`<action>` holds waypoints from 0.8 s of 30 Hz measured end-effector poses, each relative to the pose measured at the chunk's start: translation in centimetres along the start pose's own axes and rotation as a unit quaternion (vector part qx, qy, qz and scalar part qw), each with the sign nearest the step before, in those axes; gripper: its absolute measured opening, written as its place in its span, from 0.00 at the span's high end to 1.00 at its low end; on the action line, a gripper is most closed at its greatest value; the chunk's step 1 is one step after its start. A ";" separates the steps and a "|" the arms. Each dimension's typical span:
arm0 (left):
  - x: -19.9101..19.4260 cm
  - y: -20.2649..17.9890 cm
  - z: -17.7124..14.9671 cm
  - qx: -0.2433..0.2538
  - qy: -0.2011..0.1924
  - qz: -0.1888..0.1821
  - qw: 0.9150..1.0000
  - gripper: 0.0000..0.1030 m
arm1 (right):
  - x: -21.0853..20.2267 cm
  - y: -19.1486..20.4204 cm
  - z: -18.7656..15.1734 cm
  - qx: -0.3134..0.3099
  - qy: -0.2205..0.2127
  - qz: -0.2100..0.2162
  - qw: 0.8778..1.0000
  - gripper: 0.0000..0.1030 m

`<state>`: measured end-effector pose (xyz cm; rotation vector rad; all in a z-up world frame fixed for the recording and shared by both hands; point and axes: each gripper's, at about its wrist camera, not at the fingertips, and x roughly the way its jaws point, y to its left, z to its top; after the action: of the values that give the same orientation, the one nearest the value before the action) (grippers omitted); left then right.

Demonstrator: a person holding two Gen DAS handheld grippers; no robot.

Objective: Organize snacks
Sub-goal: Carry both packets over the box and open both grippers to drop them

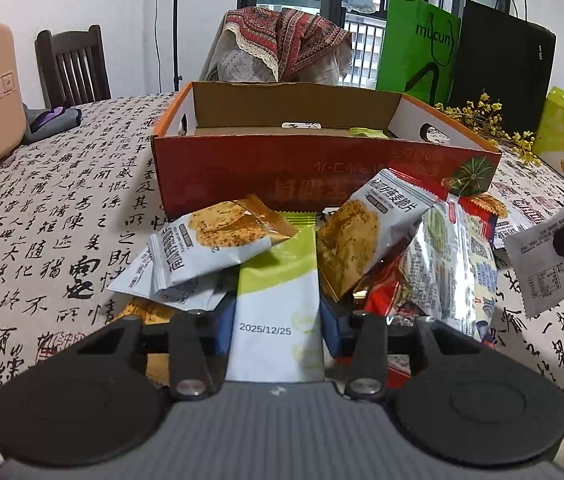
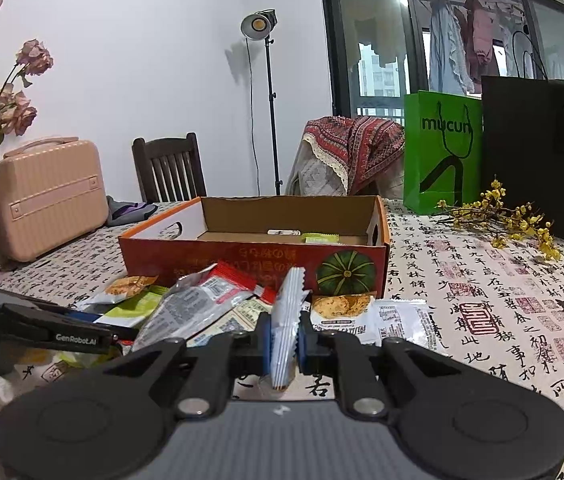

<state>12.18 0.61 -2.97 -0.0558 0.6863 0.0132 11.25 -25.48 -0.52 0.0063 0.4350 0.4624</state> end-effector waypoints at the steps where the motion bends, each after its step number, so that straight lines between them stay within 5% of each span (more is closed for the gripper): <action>1: 0.0 0.0 0.0 0.000 -0.001 -0.001 1.000 0.61 | 0.0 0.0 0.0 0.000 0.000 0.001 1.000 0.88; 11: -1.3 0.2 0.0 -0.006 -0.027 -0.004 1.000 0.63 | 0.1 -0.1 -0.2 0.004 0.001 0.002 1.000 0.88; 24: -6.0 -0.8 1.3 -0.002 -0.116 -0.023 0.993 0.63 | -0.1 0.0 0.1 0.009 -0.012 0.005 1.000 0.88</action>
<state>8.39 -0.10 1.91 -0.0736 0.4528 -0.0235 11.20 -25.48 -0.34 0.0308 0.4147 0.4672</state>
